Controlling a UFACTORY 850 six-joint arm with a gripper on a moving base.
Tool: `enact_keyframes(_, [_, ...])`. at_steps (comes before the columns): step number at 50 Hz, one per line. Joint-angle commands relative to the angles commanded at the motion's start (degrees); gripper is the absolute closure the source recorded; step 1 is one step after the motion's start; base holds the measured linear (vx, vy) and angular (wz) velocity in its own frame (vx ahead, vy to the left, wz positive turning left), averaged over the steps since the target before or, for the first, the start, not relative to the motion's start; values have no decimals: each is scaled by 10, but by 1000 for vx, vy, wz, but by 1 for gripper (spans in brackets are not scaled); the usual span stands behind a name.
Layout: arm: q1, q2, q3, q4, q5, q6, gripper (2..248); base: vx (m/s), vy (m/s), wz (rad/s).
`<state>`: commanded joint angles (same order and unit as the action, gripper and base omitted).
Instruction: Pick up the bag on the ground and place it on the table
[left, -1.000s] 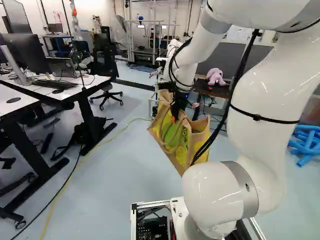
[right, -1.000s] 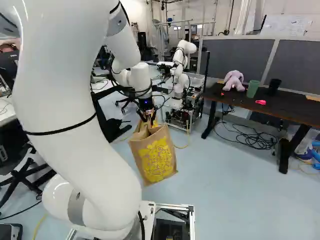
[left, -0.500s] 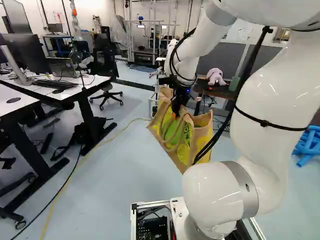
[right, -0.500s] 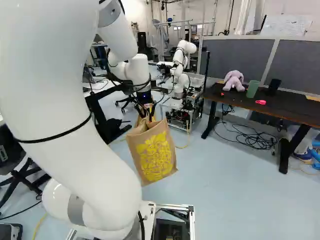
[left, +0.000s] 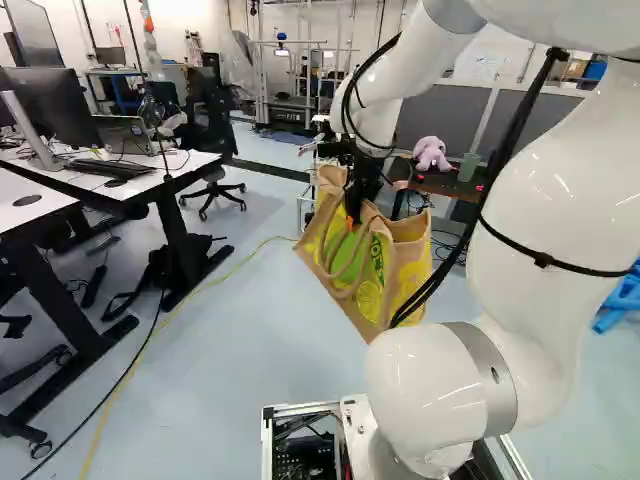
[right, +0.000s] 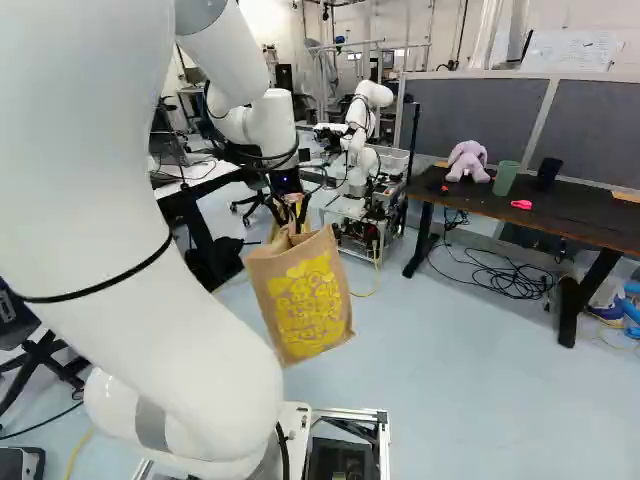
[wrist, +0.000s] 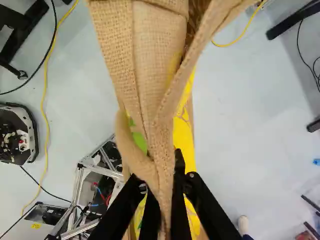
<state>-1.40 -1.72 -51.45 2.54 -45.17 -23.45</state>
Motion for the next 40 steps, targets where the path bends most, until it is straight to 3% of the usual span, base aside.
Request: enact_keyframes(40, [1, 42, -39, 0, -95, 0, 228, 0, 0, 0])
